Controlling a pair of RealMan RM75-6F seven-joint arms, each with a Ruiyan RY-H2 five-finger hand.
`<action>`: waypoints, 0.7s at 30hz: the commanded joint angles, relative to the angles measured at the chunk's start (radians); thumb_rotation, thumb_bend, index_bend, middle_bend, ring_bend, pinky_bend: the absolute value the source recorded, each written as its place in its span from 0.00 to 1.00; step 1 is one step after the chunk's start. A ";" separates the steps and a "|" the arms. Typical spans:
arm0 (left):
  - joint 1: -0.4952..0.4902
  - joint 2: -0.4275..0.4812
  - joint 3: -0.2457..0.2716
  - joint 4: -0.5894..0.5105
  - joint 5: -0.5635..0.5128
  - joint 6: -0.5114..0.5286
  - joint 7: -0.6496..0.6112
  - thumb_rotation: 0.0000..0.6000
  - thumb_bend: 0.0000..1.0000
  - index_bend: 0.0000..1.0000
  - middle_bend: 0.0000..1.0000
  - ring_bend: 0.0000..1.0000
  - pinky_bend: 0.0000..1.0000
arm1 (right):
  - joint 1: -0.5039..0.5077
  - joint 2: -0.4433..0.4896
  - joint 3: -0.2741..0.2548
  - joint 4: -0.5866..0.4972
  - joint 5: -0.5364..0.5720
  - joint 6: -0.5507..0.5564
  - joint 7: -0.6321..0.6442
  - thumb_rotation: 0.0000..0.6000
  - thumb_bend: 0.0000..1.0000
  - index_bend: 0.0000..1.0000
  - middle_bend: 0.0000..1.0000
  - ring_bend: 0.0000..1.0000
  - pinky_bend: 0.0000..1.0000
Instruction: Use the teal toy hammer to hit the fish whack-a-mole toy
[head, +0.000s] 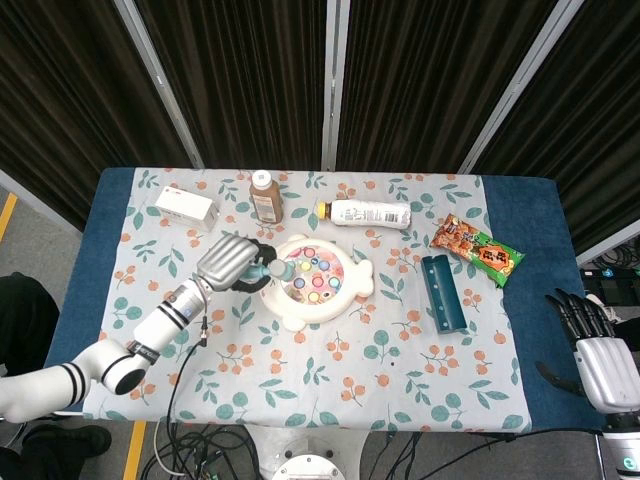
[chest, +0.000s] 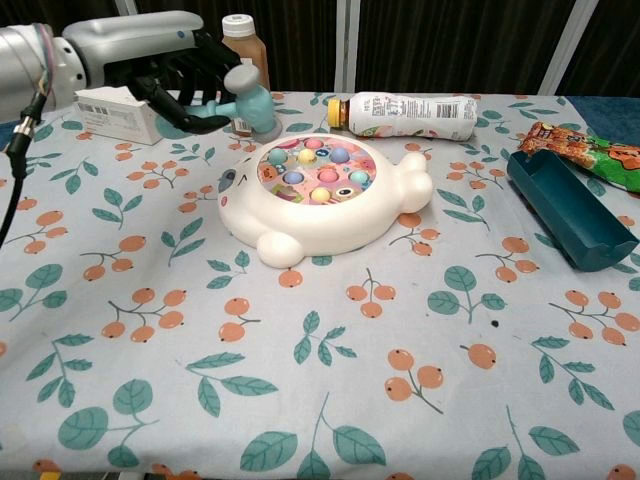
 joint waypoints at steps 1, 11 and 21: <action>-0.096 0.022 -0.012 -0.016 -0.026 -0.141 0.026 1.00 0.57 0.61 0.59 0.50 0.66 | -0.004 0.000 -0.002 0.004 0.000 0.004 0.004 1.00 0.09 0.00 0.05 0.00 0.00; -0.181 0.051 -0.017 -0.033 -0.166 -0.264 0.207 1.00 0.57 0.61 0.59 0.51 0.66 | -0.017 -0.002 -0.003 0.023 0.006 0.015 0.026 1.00 0.09 0.00 0.05 0.00 0.00; -0.206 0.048 -0.001 -0.026 -0.277 -0.292 0.256 1.00 0.57 0.61 0.60 0.51 0.66 | -0.020 -0.006 -0.003 0.030 0.005 0.015 0.034 1.00 0.09 0.00 0.05 0.00 0.00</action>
